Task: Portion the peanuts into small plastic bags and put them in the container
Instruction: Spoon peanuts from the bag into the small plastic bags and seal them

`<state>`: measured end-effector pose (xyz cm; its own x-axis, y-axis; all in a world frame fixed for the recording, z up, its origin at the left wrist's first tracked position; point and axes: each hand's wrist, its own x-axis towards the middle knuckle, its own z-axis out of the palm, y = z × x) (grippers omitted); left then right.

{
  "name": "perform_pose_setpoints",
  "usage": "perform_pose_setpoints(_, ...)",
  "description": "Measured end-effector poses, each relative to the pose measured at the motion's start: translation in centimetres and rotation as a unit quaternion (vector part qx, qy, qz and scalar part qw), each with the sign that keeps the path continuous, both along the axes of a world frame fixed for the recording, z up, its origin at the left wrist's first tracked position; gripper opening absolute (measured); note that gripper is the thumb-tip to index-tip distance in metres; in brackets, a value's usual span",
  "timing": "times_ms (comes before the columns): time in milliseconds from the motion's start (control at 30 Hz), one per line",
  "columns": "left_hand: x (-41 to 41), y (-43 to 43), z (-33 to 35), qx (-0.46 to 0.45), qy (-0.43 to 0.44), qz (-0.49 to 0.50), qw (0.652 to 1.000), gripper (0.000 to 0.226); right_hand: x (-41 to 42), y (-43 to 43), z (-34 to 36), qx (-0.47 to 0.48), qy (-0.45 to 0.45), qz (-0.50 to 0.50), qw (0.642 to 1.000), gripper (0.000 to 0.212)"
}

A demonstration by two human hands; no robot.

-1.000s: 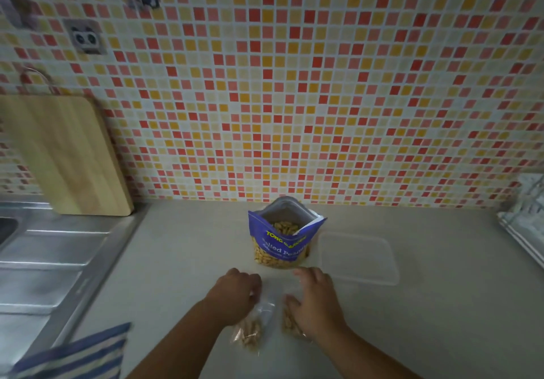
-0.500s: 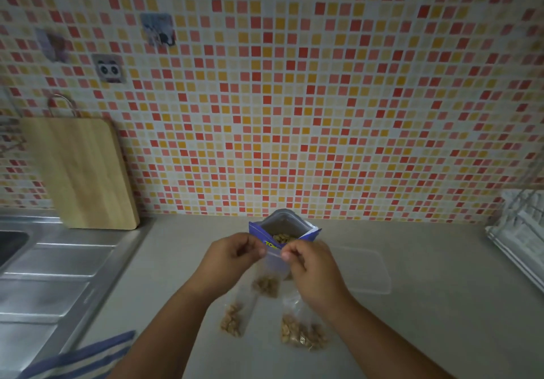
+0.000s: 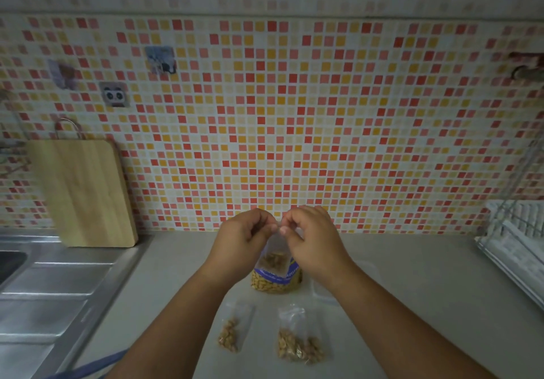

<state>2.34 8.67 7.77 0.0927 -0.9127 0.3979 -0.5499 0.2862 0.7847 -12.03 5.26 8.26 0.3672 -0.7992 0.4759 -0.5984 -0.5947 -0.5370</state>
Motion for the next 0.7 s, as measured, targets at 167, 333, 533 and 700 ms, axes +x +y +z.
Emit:
perform_pose_setpoints(167,-0.3,0.0,0.1,-0.029,-0.006,0.003,1.0,0.018,-0.1,0.0,0.6,0.038,0.001,-0.004,0.999,0.011)
perform_pose_setpoints(333,0.1,0.0,-0.4,-0.034,-0.012,0.029,0.999,0.019,-0.9,0.1,1.0,0.184,-0.049,-0.016,0.982,0.012)
perform_pose_setpoints(533,0.3,-0.1,-1.3,-0.014,0.026,0.044,0.999,0.024,-1.3,0.0,0.2,0.257,-0.125,-0.042,0.957,0.016)
perform_pose_setpoints(700,1.4,-0.7,-2.4,0.123,0.167,-0.029,0.978,0.008,-1.3,-0.2,-1.9,0.318,-0.14,-0.003,0.938,0.019)
